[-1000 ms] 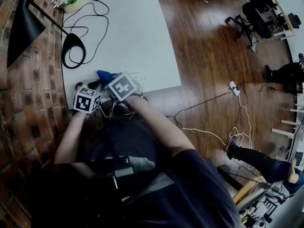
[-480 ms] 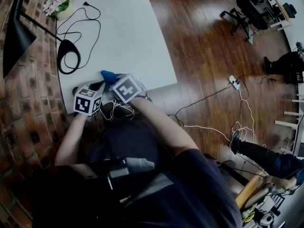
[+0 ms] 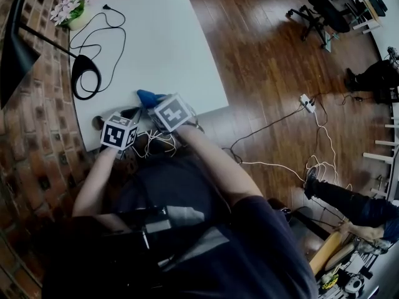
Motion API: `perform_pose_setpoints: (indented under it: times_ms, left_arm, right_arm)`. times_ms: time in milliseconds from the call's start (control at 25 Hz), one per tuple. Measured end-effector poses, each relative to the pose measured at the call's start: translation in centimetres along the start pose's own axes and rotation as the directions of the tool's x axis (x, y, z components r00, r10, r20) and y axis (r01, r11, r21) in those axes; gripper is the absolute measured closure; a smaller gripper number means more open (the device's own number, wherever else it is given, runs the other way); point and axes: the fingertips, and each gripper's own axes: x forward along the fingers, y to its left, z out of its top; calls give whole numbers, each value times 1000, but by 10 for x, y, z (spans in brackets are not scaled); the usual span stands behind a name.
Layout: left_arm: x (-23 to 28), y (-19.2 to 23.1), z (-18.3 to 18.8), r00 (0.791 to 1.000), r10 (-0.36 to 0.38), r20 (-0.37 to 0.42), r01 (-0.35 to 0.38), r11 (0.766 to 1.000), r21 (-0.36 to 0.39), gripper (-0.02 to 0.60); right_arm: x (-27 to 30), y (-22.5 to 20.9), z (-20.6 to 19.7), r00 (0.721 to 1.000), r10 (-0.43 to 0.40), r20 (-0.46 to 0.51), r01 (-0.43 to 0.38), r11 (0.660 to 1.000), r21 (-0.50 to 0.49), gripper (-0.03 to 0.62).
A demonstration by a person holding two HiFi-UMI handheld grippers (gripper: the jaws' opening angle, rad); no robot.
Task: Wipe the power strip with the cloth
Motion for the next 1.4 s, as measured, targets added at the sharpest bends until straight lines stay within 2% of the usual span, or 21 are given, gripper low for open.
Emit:
perform_pose_setpoints:
  times_ms: [320,600,720,920,1000,1160,1320,1400]
  left_arm:
    - [1,1,-1,1000,6,-11,-6,999,-35,578]
    - [0,1,-1,1000,22,-7,-22,995,-95,577]
    - [-1,2,-1,999,38,-8,-38,992,-123,577]
    - [0,4,-1,999,47,-19,-50,981,-188,575]
    - [0,3,-2,998,58,-30,-62,980,-191,575]
    - [-2,6,-1,995,92,-32,-97,974,-203,575]
    - [-3,9,-3,989,120,-83,-134,972,-195,577]
    - [-2,9,-3,985,117,-129,-137,977,-161,577]
  right_arm:
    - [-12,-16,-8,1000,3,6,-3,1000,17,507]
    - [-25,-29,-17,1000,19,18,-19,1000,12,507]
    - [-30,-33,-15,998,48,42,-48,999,10,507]
    - [-33,-38,-15,991,112,73,-116,991,62,507]
    - [-36,-46,-20,993,102,63,-106,992,68,507]
    - [-42,-83,-39,999,33,24,-34,996,80,503]
    - [-47,-94,-57,998,50,47,-56,989,140,507]
    - [-49,-86,-52,997,59,51,-65,990,125,507]
